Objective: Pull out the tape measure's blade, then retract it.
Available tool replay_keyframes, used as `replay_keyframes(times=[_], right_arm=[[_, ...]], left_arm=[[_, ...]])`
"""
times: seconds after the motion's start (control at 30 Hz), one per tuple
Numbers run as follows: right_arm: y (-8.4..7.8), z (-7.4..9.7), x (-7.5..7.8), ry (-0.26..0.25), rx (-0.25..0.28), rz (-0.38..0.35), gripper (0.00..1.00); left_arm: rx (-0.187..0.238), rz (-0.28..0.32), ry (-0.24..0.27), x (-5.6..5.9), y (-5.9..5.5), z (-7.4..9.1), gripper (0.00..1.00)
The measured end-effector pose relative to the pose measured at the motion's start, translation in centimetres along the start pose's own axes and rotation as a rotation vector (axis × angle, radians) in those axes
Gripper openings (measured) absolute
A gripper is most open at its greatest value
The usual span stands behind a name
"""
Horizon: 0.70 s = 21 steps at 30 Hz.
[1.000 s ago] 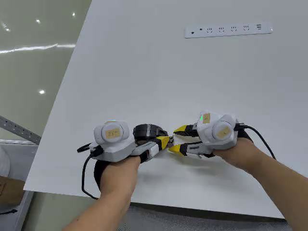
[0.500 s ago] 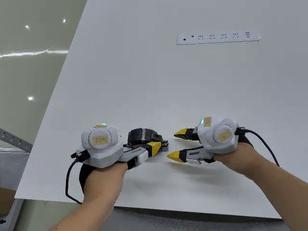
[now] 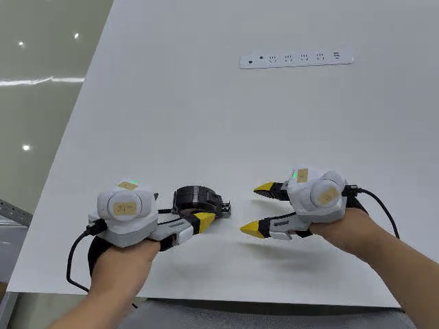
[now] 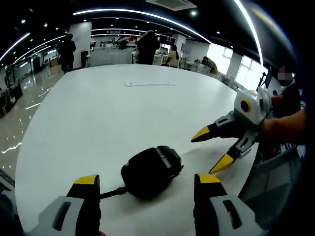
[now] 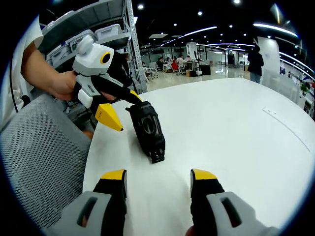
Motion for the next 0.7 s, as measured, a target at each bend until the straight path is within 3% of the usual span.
replay_keyframes(times=[0.1, 0.47, 0.7], right_arm=[[-0.1, 0.7, 0.0, -0.012, 0.001, -0.005, 0.53], [-0.9, 3.8, 0.2, -0.089, 0.003, -0.032, 0.60], [-1.3, 5.5, 0.2, -0.131, 0.010, -0.050, 0.66]], left_arm=[[-0.009, -0.025, -0.008, -0.3, -0.1, 0.2, 0.75], [0.003, -0.016, -0.038, -2.1, 0.0, 1.5, 0.76], [0.004, -0.048, -0.064, -2.4, 0.1, 2.5, 0.77]])
Point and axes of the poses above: the centre of the closed fingertips' face, and the gripper's own axes: z roughly backward along the fingers, x roughly to its right, y roughly out of its top, the point moved 10 cm from there along z, roughly backward along the fingers, and after that the axes turned 7 degrees about -z, right-handed, at the moved point
